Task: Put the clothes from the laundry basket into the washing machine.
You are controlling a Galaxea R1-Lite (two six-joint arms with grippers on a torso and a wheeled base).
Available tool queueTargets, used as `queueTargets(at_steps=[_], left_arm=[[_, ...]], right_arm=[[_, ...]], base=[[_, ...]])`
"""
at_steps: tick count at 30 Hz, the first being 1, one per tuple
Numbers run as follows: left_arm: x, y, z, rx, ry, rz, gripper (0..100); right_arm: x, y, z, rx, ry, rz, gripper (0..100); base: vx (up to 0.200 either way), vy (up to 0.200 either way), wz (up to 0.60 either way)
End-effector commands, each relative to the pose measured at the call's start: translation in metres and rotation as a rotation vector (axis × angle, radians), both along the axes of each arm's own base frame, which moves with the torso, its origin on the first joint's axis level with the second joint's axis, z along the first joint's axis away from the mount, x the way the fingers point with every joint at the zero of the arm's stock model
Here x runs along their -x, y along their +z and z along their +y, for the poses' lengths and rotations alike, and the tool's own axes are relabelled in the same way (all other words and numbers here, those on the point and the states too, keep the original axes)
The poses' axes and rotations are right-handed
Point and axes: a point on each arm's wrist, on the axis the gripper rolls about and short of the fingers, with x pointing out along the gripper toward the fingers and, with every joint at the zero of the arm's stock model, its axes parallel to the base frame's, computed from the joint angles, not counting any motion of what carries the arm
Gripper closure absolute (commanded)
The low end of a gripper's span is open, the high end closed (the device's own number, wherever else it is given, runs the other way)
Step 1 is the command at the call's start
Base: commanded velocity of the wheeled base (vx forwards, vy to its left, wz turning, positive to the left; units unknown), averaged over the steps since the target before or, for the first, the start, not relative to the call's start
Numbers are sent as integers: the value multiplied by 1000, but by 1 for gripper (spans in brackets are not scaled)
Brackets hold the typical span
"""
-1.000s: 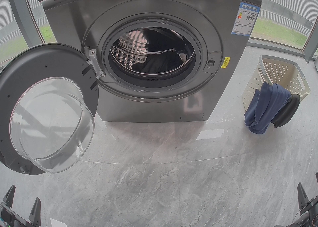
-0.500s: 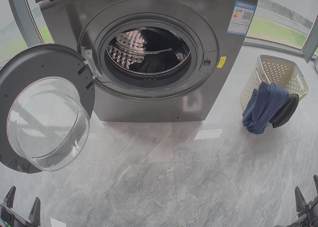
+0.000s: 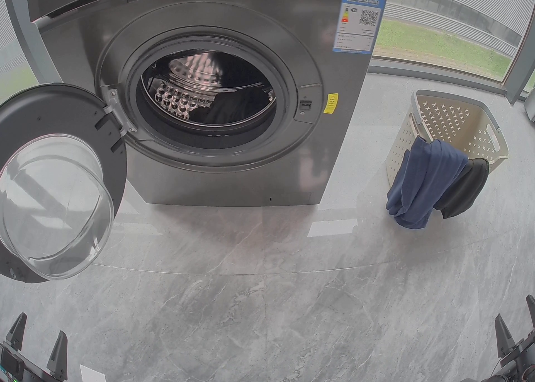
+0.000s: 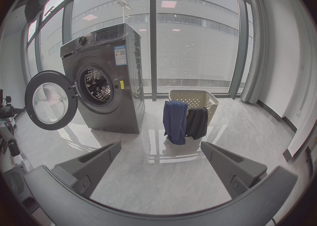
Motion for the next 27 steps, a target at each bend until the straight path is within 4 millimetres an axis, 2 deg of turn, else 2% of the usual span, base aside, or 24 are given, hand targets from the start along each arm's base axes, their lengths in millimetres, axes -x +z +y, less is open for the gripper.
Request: queueTargets(at_steps=[1, 6, 12, 27], left_arm=[[-1, -5, 0, 1, 1, 12, 0], [-1, -5, 0, -9, -1, 12, 0], [-1, -5, 0, -6, -6, 11, 0], [-1, -5, 0, -4, -9, 11, 0]], right_arm=[[0, -5, 0, 0, 0, 5, 0], [0, -5, 0, 0, 0, 3, 0], [0, -5, 0, 0, 0, 3, 0], [0, -5, 0, 0, 0, 5, 0]], base=[[0, -200, 0], [0, -200, 0], [0, 0, 0], [0, -200, 0]])
